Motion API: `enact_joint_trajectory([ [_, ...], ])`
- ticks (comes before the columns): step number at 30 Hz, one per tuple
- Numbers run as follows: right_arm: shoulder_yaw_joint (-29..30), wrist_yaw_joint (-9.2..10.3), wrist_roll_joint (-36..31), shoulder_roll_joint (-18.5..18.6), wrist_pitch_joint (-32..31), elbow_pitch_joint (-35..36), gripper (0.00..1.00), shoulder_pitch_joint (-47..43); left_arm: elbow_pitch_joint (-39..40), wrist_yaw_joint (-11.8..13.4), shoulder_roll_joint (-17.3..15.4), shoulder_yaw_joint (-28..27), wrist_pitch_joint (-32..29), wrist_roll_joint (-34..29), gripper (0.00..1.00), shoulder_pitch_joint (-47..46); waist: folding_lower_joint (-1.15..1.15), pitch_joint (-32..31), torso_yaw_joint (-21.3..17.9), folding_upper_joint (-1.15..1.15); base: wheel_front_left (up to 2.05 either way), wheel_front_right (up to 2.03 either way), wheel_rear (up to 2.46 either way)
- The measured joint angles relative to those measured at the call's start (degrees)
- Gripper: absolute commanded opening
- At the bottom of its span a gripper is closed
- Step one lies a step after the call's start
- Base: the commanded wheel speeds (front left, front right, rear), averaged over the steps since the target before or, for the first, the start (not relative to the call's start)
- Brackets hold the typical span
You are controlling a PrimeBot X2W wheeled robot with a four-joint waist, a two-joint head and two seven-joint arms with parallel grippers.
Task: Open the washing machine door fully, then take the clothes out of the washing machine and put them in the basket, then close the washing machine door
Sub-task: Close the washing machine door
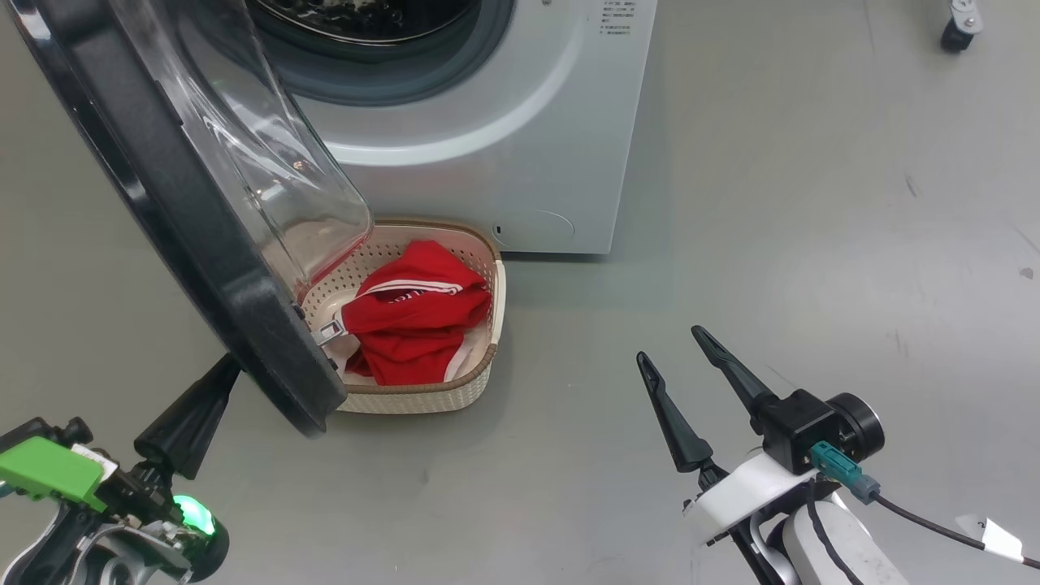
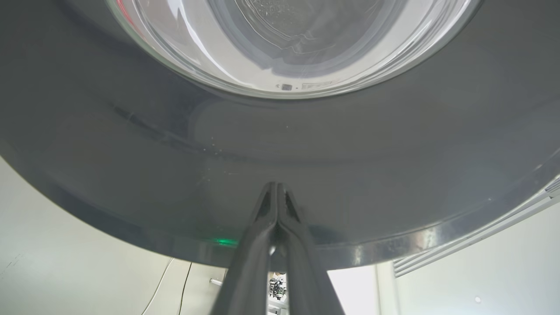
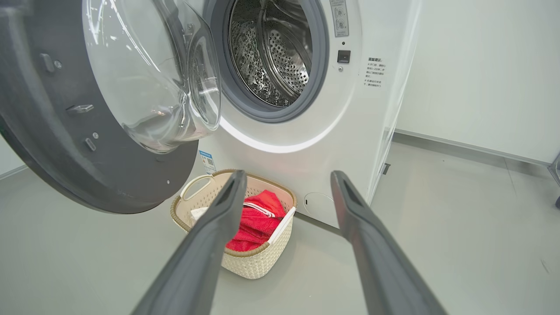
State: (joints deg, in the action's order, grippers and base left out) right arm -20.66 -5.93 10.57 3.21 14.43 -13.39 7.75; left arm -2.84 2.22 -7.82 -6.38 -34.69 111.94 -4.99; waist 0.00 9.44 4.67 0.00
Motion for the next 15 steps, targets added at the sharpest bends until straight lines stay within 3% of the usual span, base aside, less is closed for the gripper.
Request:
enact_joint_trajectory([
  [15,-0.2,0.47,0.6,0.0,0.0,1.0,1.0,1.2,0.2,0.0,1.5,0.0,2.6,-0.6,0.0,-1.5,0.0,3.2,-7.6,0.0,0.0,0.0,0.0],
])
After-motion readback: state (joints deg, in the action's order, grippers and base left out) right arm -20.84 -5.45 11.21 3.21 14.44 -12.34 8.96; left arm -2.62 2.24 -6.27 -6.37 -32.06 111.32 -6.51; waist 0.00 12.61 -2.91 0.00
